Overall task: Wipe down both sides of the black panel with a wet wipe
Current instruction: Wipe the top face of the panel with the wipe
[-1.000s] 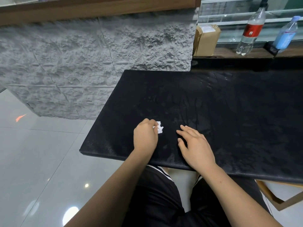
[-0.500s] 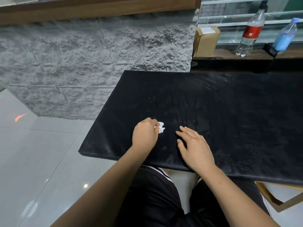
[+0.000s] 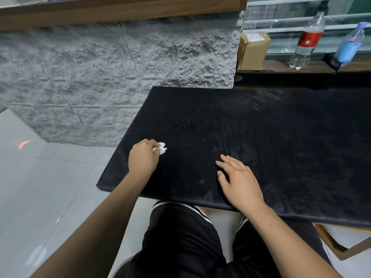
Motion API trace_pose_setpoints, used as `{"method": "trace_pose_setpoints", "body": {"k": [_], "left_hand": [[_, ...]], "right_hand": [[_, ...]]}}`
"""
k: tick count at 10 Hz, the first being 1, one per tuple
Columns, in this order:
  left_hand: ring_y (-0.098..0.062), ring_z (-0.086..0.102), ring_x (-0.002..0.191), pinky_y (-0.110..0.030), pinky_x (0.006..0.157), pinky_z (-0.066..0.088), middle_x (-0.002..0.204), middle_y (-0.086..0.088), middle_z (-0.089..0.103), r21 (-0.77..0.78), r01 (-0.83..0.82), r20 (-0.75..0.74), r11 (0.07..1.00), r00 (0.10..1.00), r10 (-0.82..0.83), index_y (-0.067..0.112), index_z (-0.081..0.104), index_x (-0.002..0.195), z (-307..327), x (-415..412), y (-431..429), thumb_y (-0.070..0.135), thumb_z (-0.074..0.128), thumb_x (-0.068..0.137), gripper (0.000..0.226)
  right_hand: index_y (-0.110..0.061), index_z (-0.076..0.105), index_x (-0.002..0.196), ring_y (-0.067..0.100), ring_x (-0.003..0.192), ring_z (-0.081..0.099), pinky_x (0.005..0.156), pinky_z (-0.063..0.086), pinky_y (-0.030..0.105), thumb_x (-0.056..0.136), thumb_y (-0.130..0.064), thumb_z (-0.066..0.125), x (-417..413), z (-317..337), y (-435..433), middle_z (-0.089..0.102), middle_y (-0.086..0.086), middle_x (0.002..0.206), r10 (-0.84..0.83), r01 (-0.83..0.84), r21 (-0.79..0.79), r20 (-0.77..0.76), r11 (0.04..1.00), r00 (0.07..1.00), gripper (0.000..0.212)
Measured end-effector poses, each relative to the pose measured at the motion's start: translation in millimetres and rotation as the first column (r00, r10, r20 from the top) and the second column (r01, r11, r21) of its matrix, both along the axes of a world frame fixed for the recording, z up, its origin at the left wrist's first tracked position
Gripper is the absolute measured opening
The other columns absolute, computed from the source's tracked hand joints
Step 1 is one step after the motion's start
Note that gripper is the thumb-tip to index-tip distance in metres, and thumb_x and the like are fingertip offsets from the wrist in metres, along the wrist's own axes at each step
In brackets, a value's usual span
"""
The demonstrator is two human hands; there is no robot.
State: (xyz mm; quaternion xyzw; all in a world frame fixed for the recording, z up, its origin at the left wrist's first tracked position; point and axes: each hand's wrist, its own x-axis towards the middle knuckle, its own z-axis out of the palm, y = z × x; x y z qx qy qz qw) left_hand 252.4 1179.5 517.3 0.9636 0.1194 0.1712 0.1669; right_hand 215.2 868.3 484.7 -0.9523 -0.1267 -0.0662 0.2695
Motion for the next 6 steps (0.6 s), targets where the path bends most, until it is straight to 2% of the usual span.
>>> {"method": "trace_pose_setpoints", "body": {"k": [1,2,3,6], "left_hand": [[-0.022,0.064,0.081,-0.031,0.069,0.043,0.094,-0.002,0.069,0.002,-0.041,0.004,0.999,0.999,0.041,0.020,0.079,0.101,0,3,12,0.020,0.068,0.095,0.012],[-0.015,0.052,0.073,-0.027,0.062,0.035,0.093,-0.002,0.070,0.000,-0.070,0.016,0.998,0.997,0.070,0.018,0.078,0.099,-2,6,9,0.016,0.066,0.096,0.013],[-0.016,0.050,0.074,-0.029,0.063,0.035,0.092,-0.002,0.065,-0.025,-0.107,0.021,0.994,0.994,0.107,0.016,0.077,0.098,-4,8,-1,0.013,0.064,0.097,0.013],[-0.025,0.061,0.080,-0.034,0.067,0.044,0.094,-0.004,0.066,-0.063,-0.069,0.002,0.996,0.998,0.069,0.018,0.077,0.100,-4,14,-37,0.016,0.064,0.097,0.013]], "right_hand": [[-0.029,0.062,0.144,0.004,0.151,0.033,0.121,0.026,0.028,0.107,-0.035,0.052,0,0,1,0.046,-0.013,0.160,0.001,-0.001,-0.001,0.004,1.000,1.000,0.039],[-0.029,0.062,0.144,0.005,0.151,0.033,0.122,0.026,0.029,0.107,-0.036,0.052,1,-1,1,0.046,-0.013,0.160,0.002,-0.002,-0.007,0.006,1.000,1.000,0.040],[-0.030,0.062,0.145,0.004,0.152,0.032,0.122,0.027,0.029,0.107,-0.036,0.051,1,-1,1,0.046,-0.013,0.160,-0.002,0.002,-0.012,0.008,1.000,1.000,0.040],[-0.028,0.063,0.144,0.004,0.151,0.033,0.122,0.028,0.029,0.106,-0.035,0.053,-1,0,1,0.048,-0.013,0.159,0.002,-0.001,-0.011,0.018,1.000,1.000,0.039]]}}
